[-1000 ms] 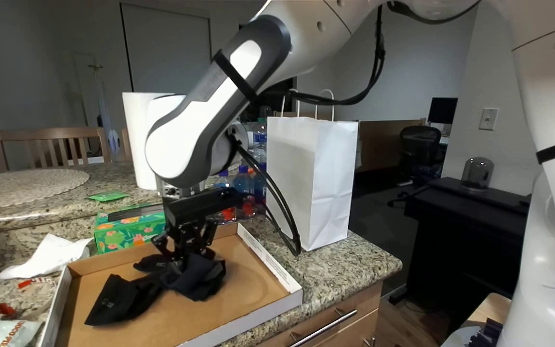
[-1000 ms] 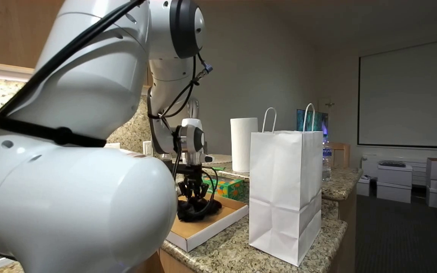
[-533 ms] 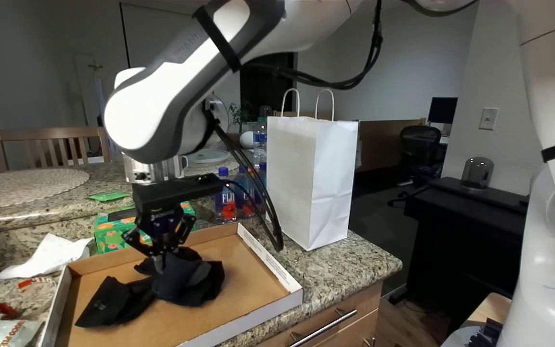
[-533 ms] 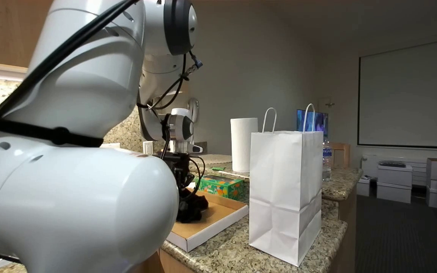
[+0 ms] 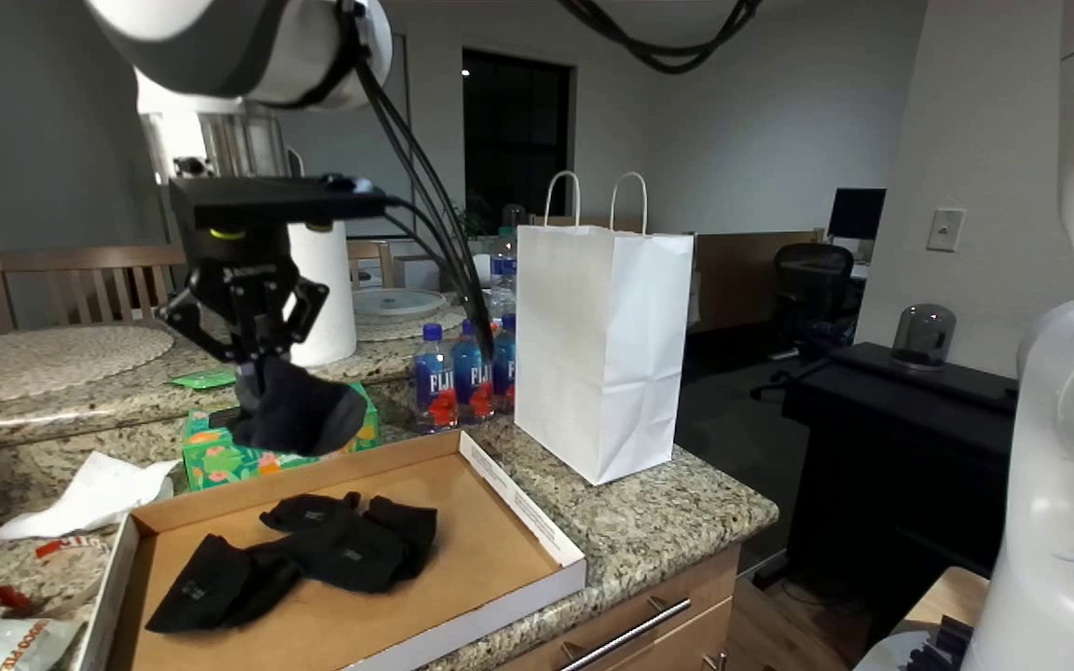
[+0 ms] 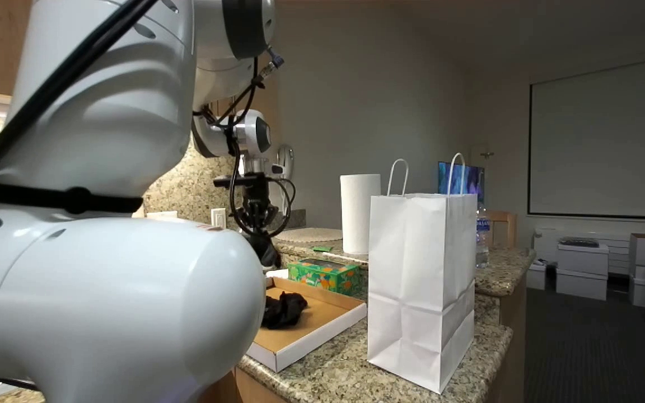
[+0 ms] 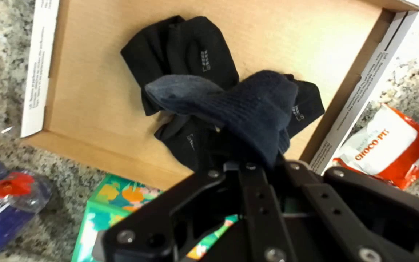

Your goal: Place the black socks in the white paper bag.

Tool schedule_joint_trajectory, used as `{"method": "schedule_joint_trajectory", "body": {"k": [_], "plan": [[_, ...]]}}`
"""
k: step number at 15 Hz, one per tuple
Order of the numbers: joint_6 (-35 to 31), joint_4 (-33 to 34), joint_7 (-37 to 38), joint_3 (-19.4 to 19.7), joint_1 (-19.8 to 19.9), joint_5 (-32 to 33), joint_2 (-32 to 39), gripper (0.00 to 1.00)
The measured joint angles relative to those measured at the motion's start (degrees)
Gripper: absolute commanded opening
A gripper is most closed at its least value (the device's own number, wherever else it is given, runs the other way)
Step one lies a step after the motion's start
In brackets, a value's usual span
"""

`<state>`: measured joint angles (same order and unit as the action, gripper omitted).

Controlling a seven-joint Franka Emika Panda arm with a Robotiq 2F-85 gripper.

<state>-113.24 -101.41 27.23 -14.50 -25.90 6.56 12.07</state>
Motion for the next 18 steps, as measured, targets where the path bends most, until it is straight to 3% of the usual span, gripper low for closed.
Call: {"method": "schedule_joint_trajectory", "body": {"k": [6,12,18], "plan": [[14.52,11.71,-0.10,-1.64,-0.27,5.54,-4.27,0.08],[24.88,21.24,-2.75,-1.96,0.80,8.51,-8.19,0.08],[26.91,23.10,-7.41,2.55,4.84,8.46,-14.58,0.08]]}}
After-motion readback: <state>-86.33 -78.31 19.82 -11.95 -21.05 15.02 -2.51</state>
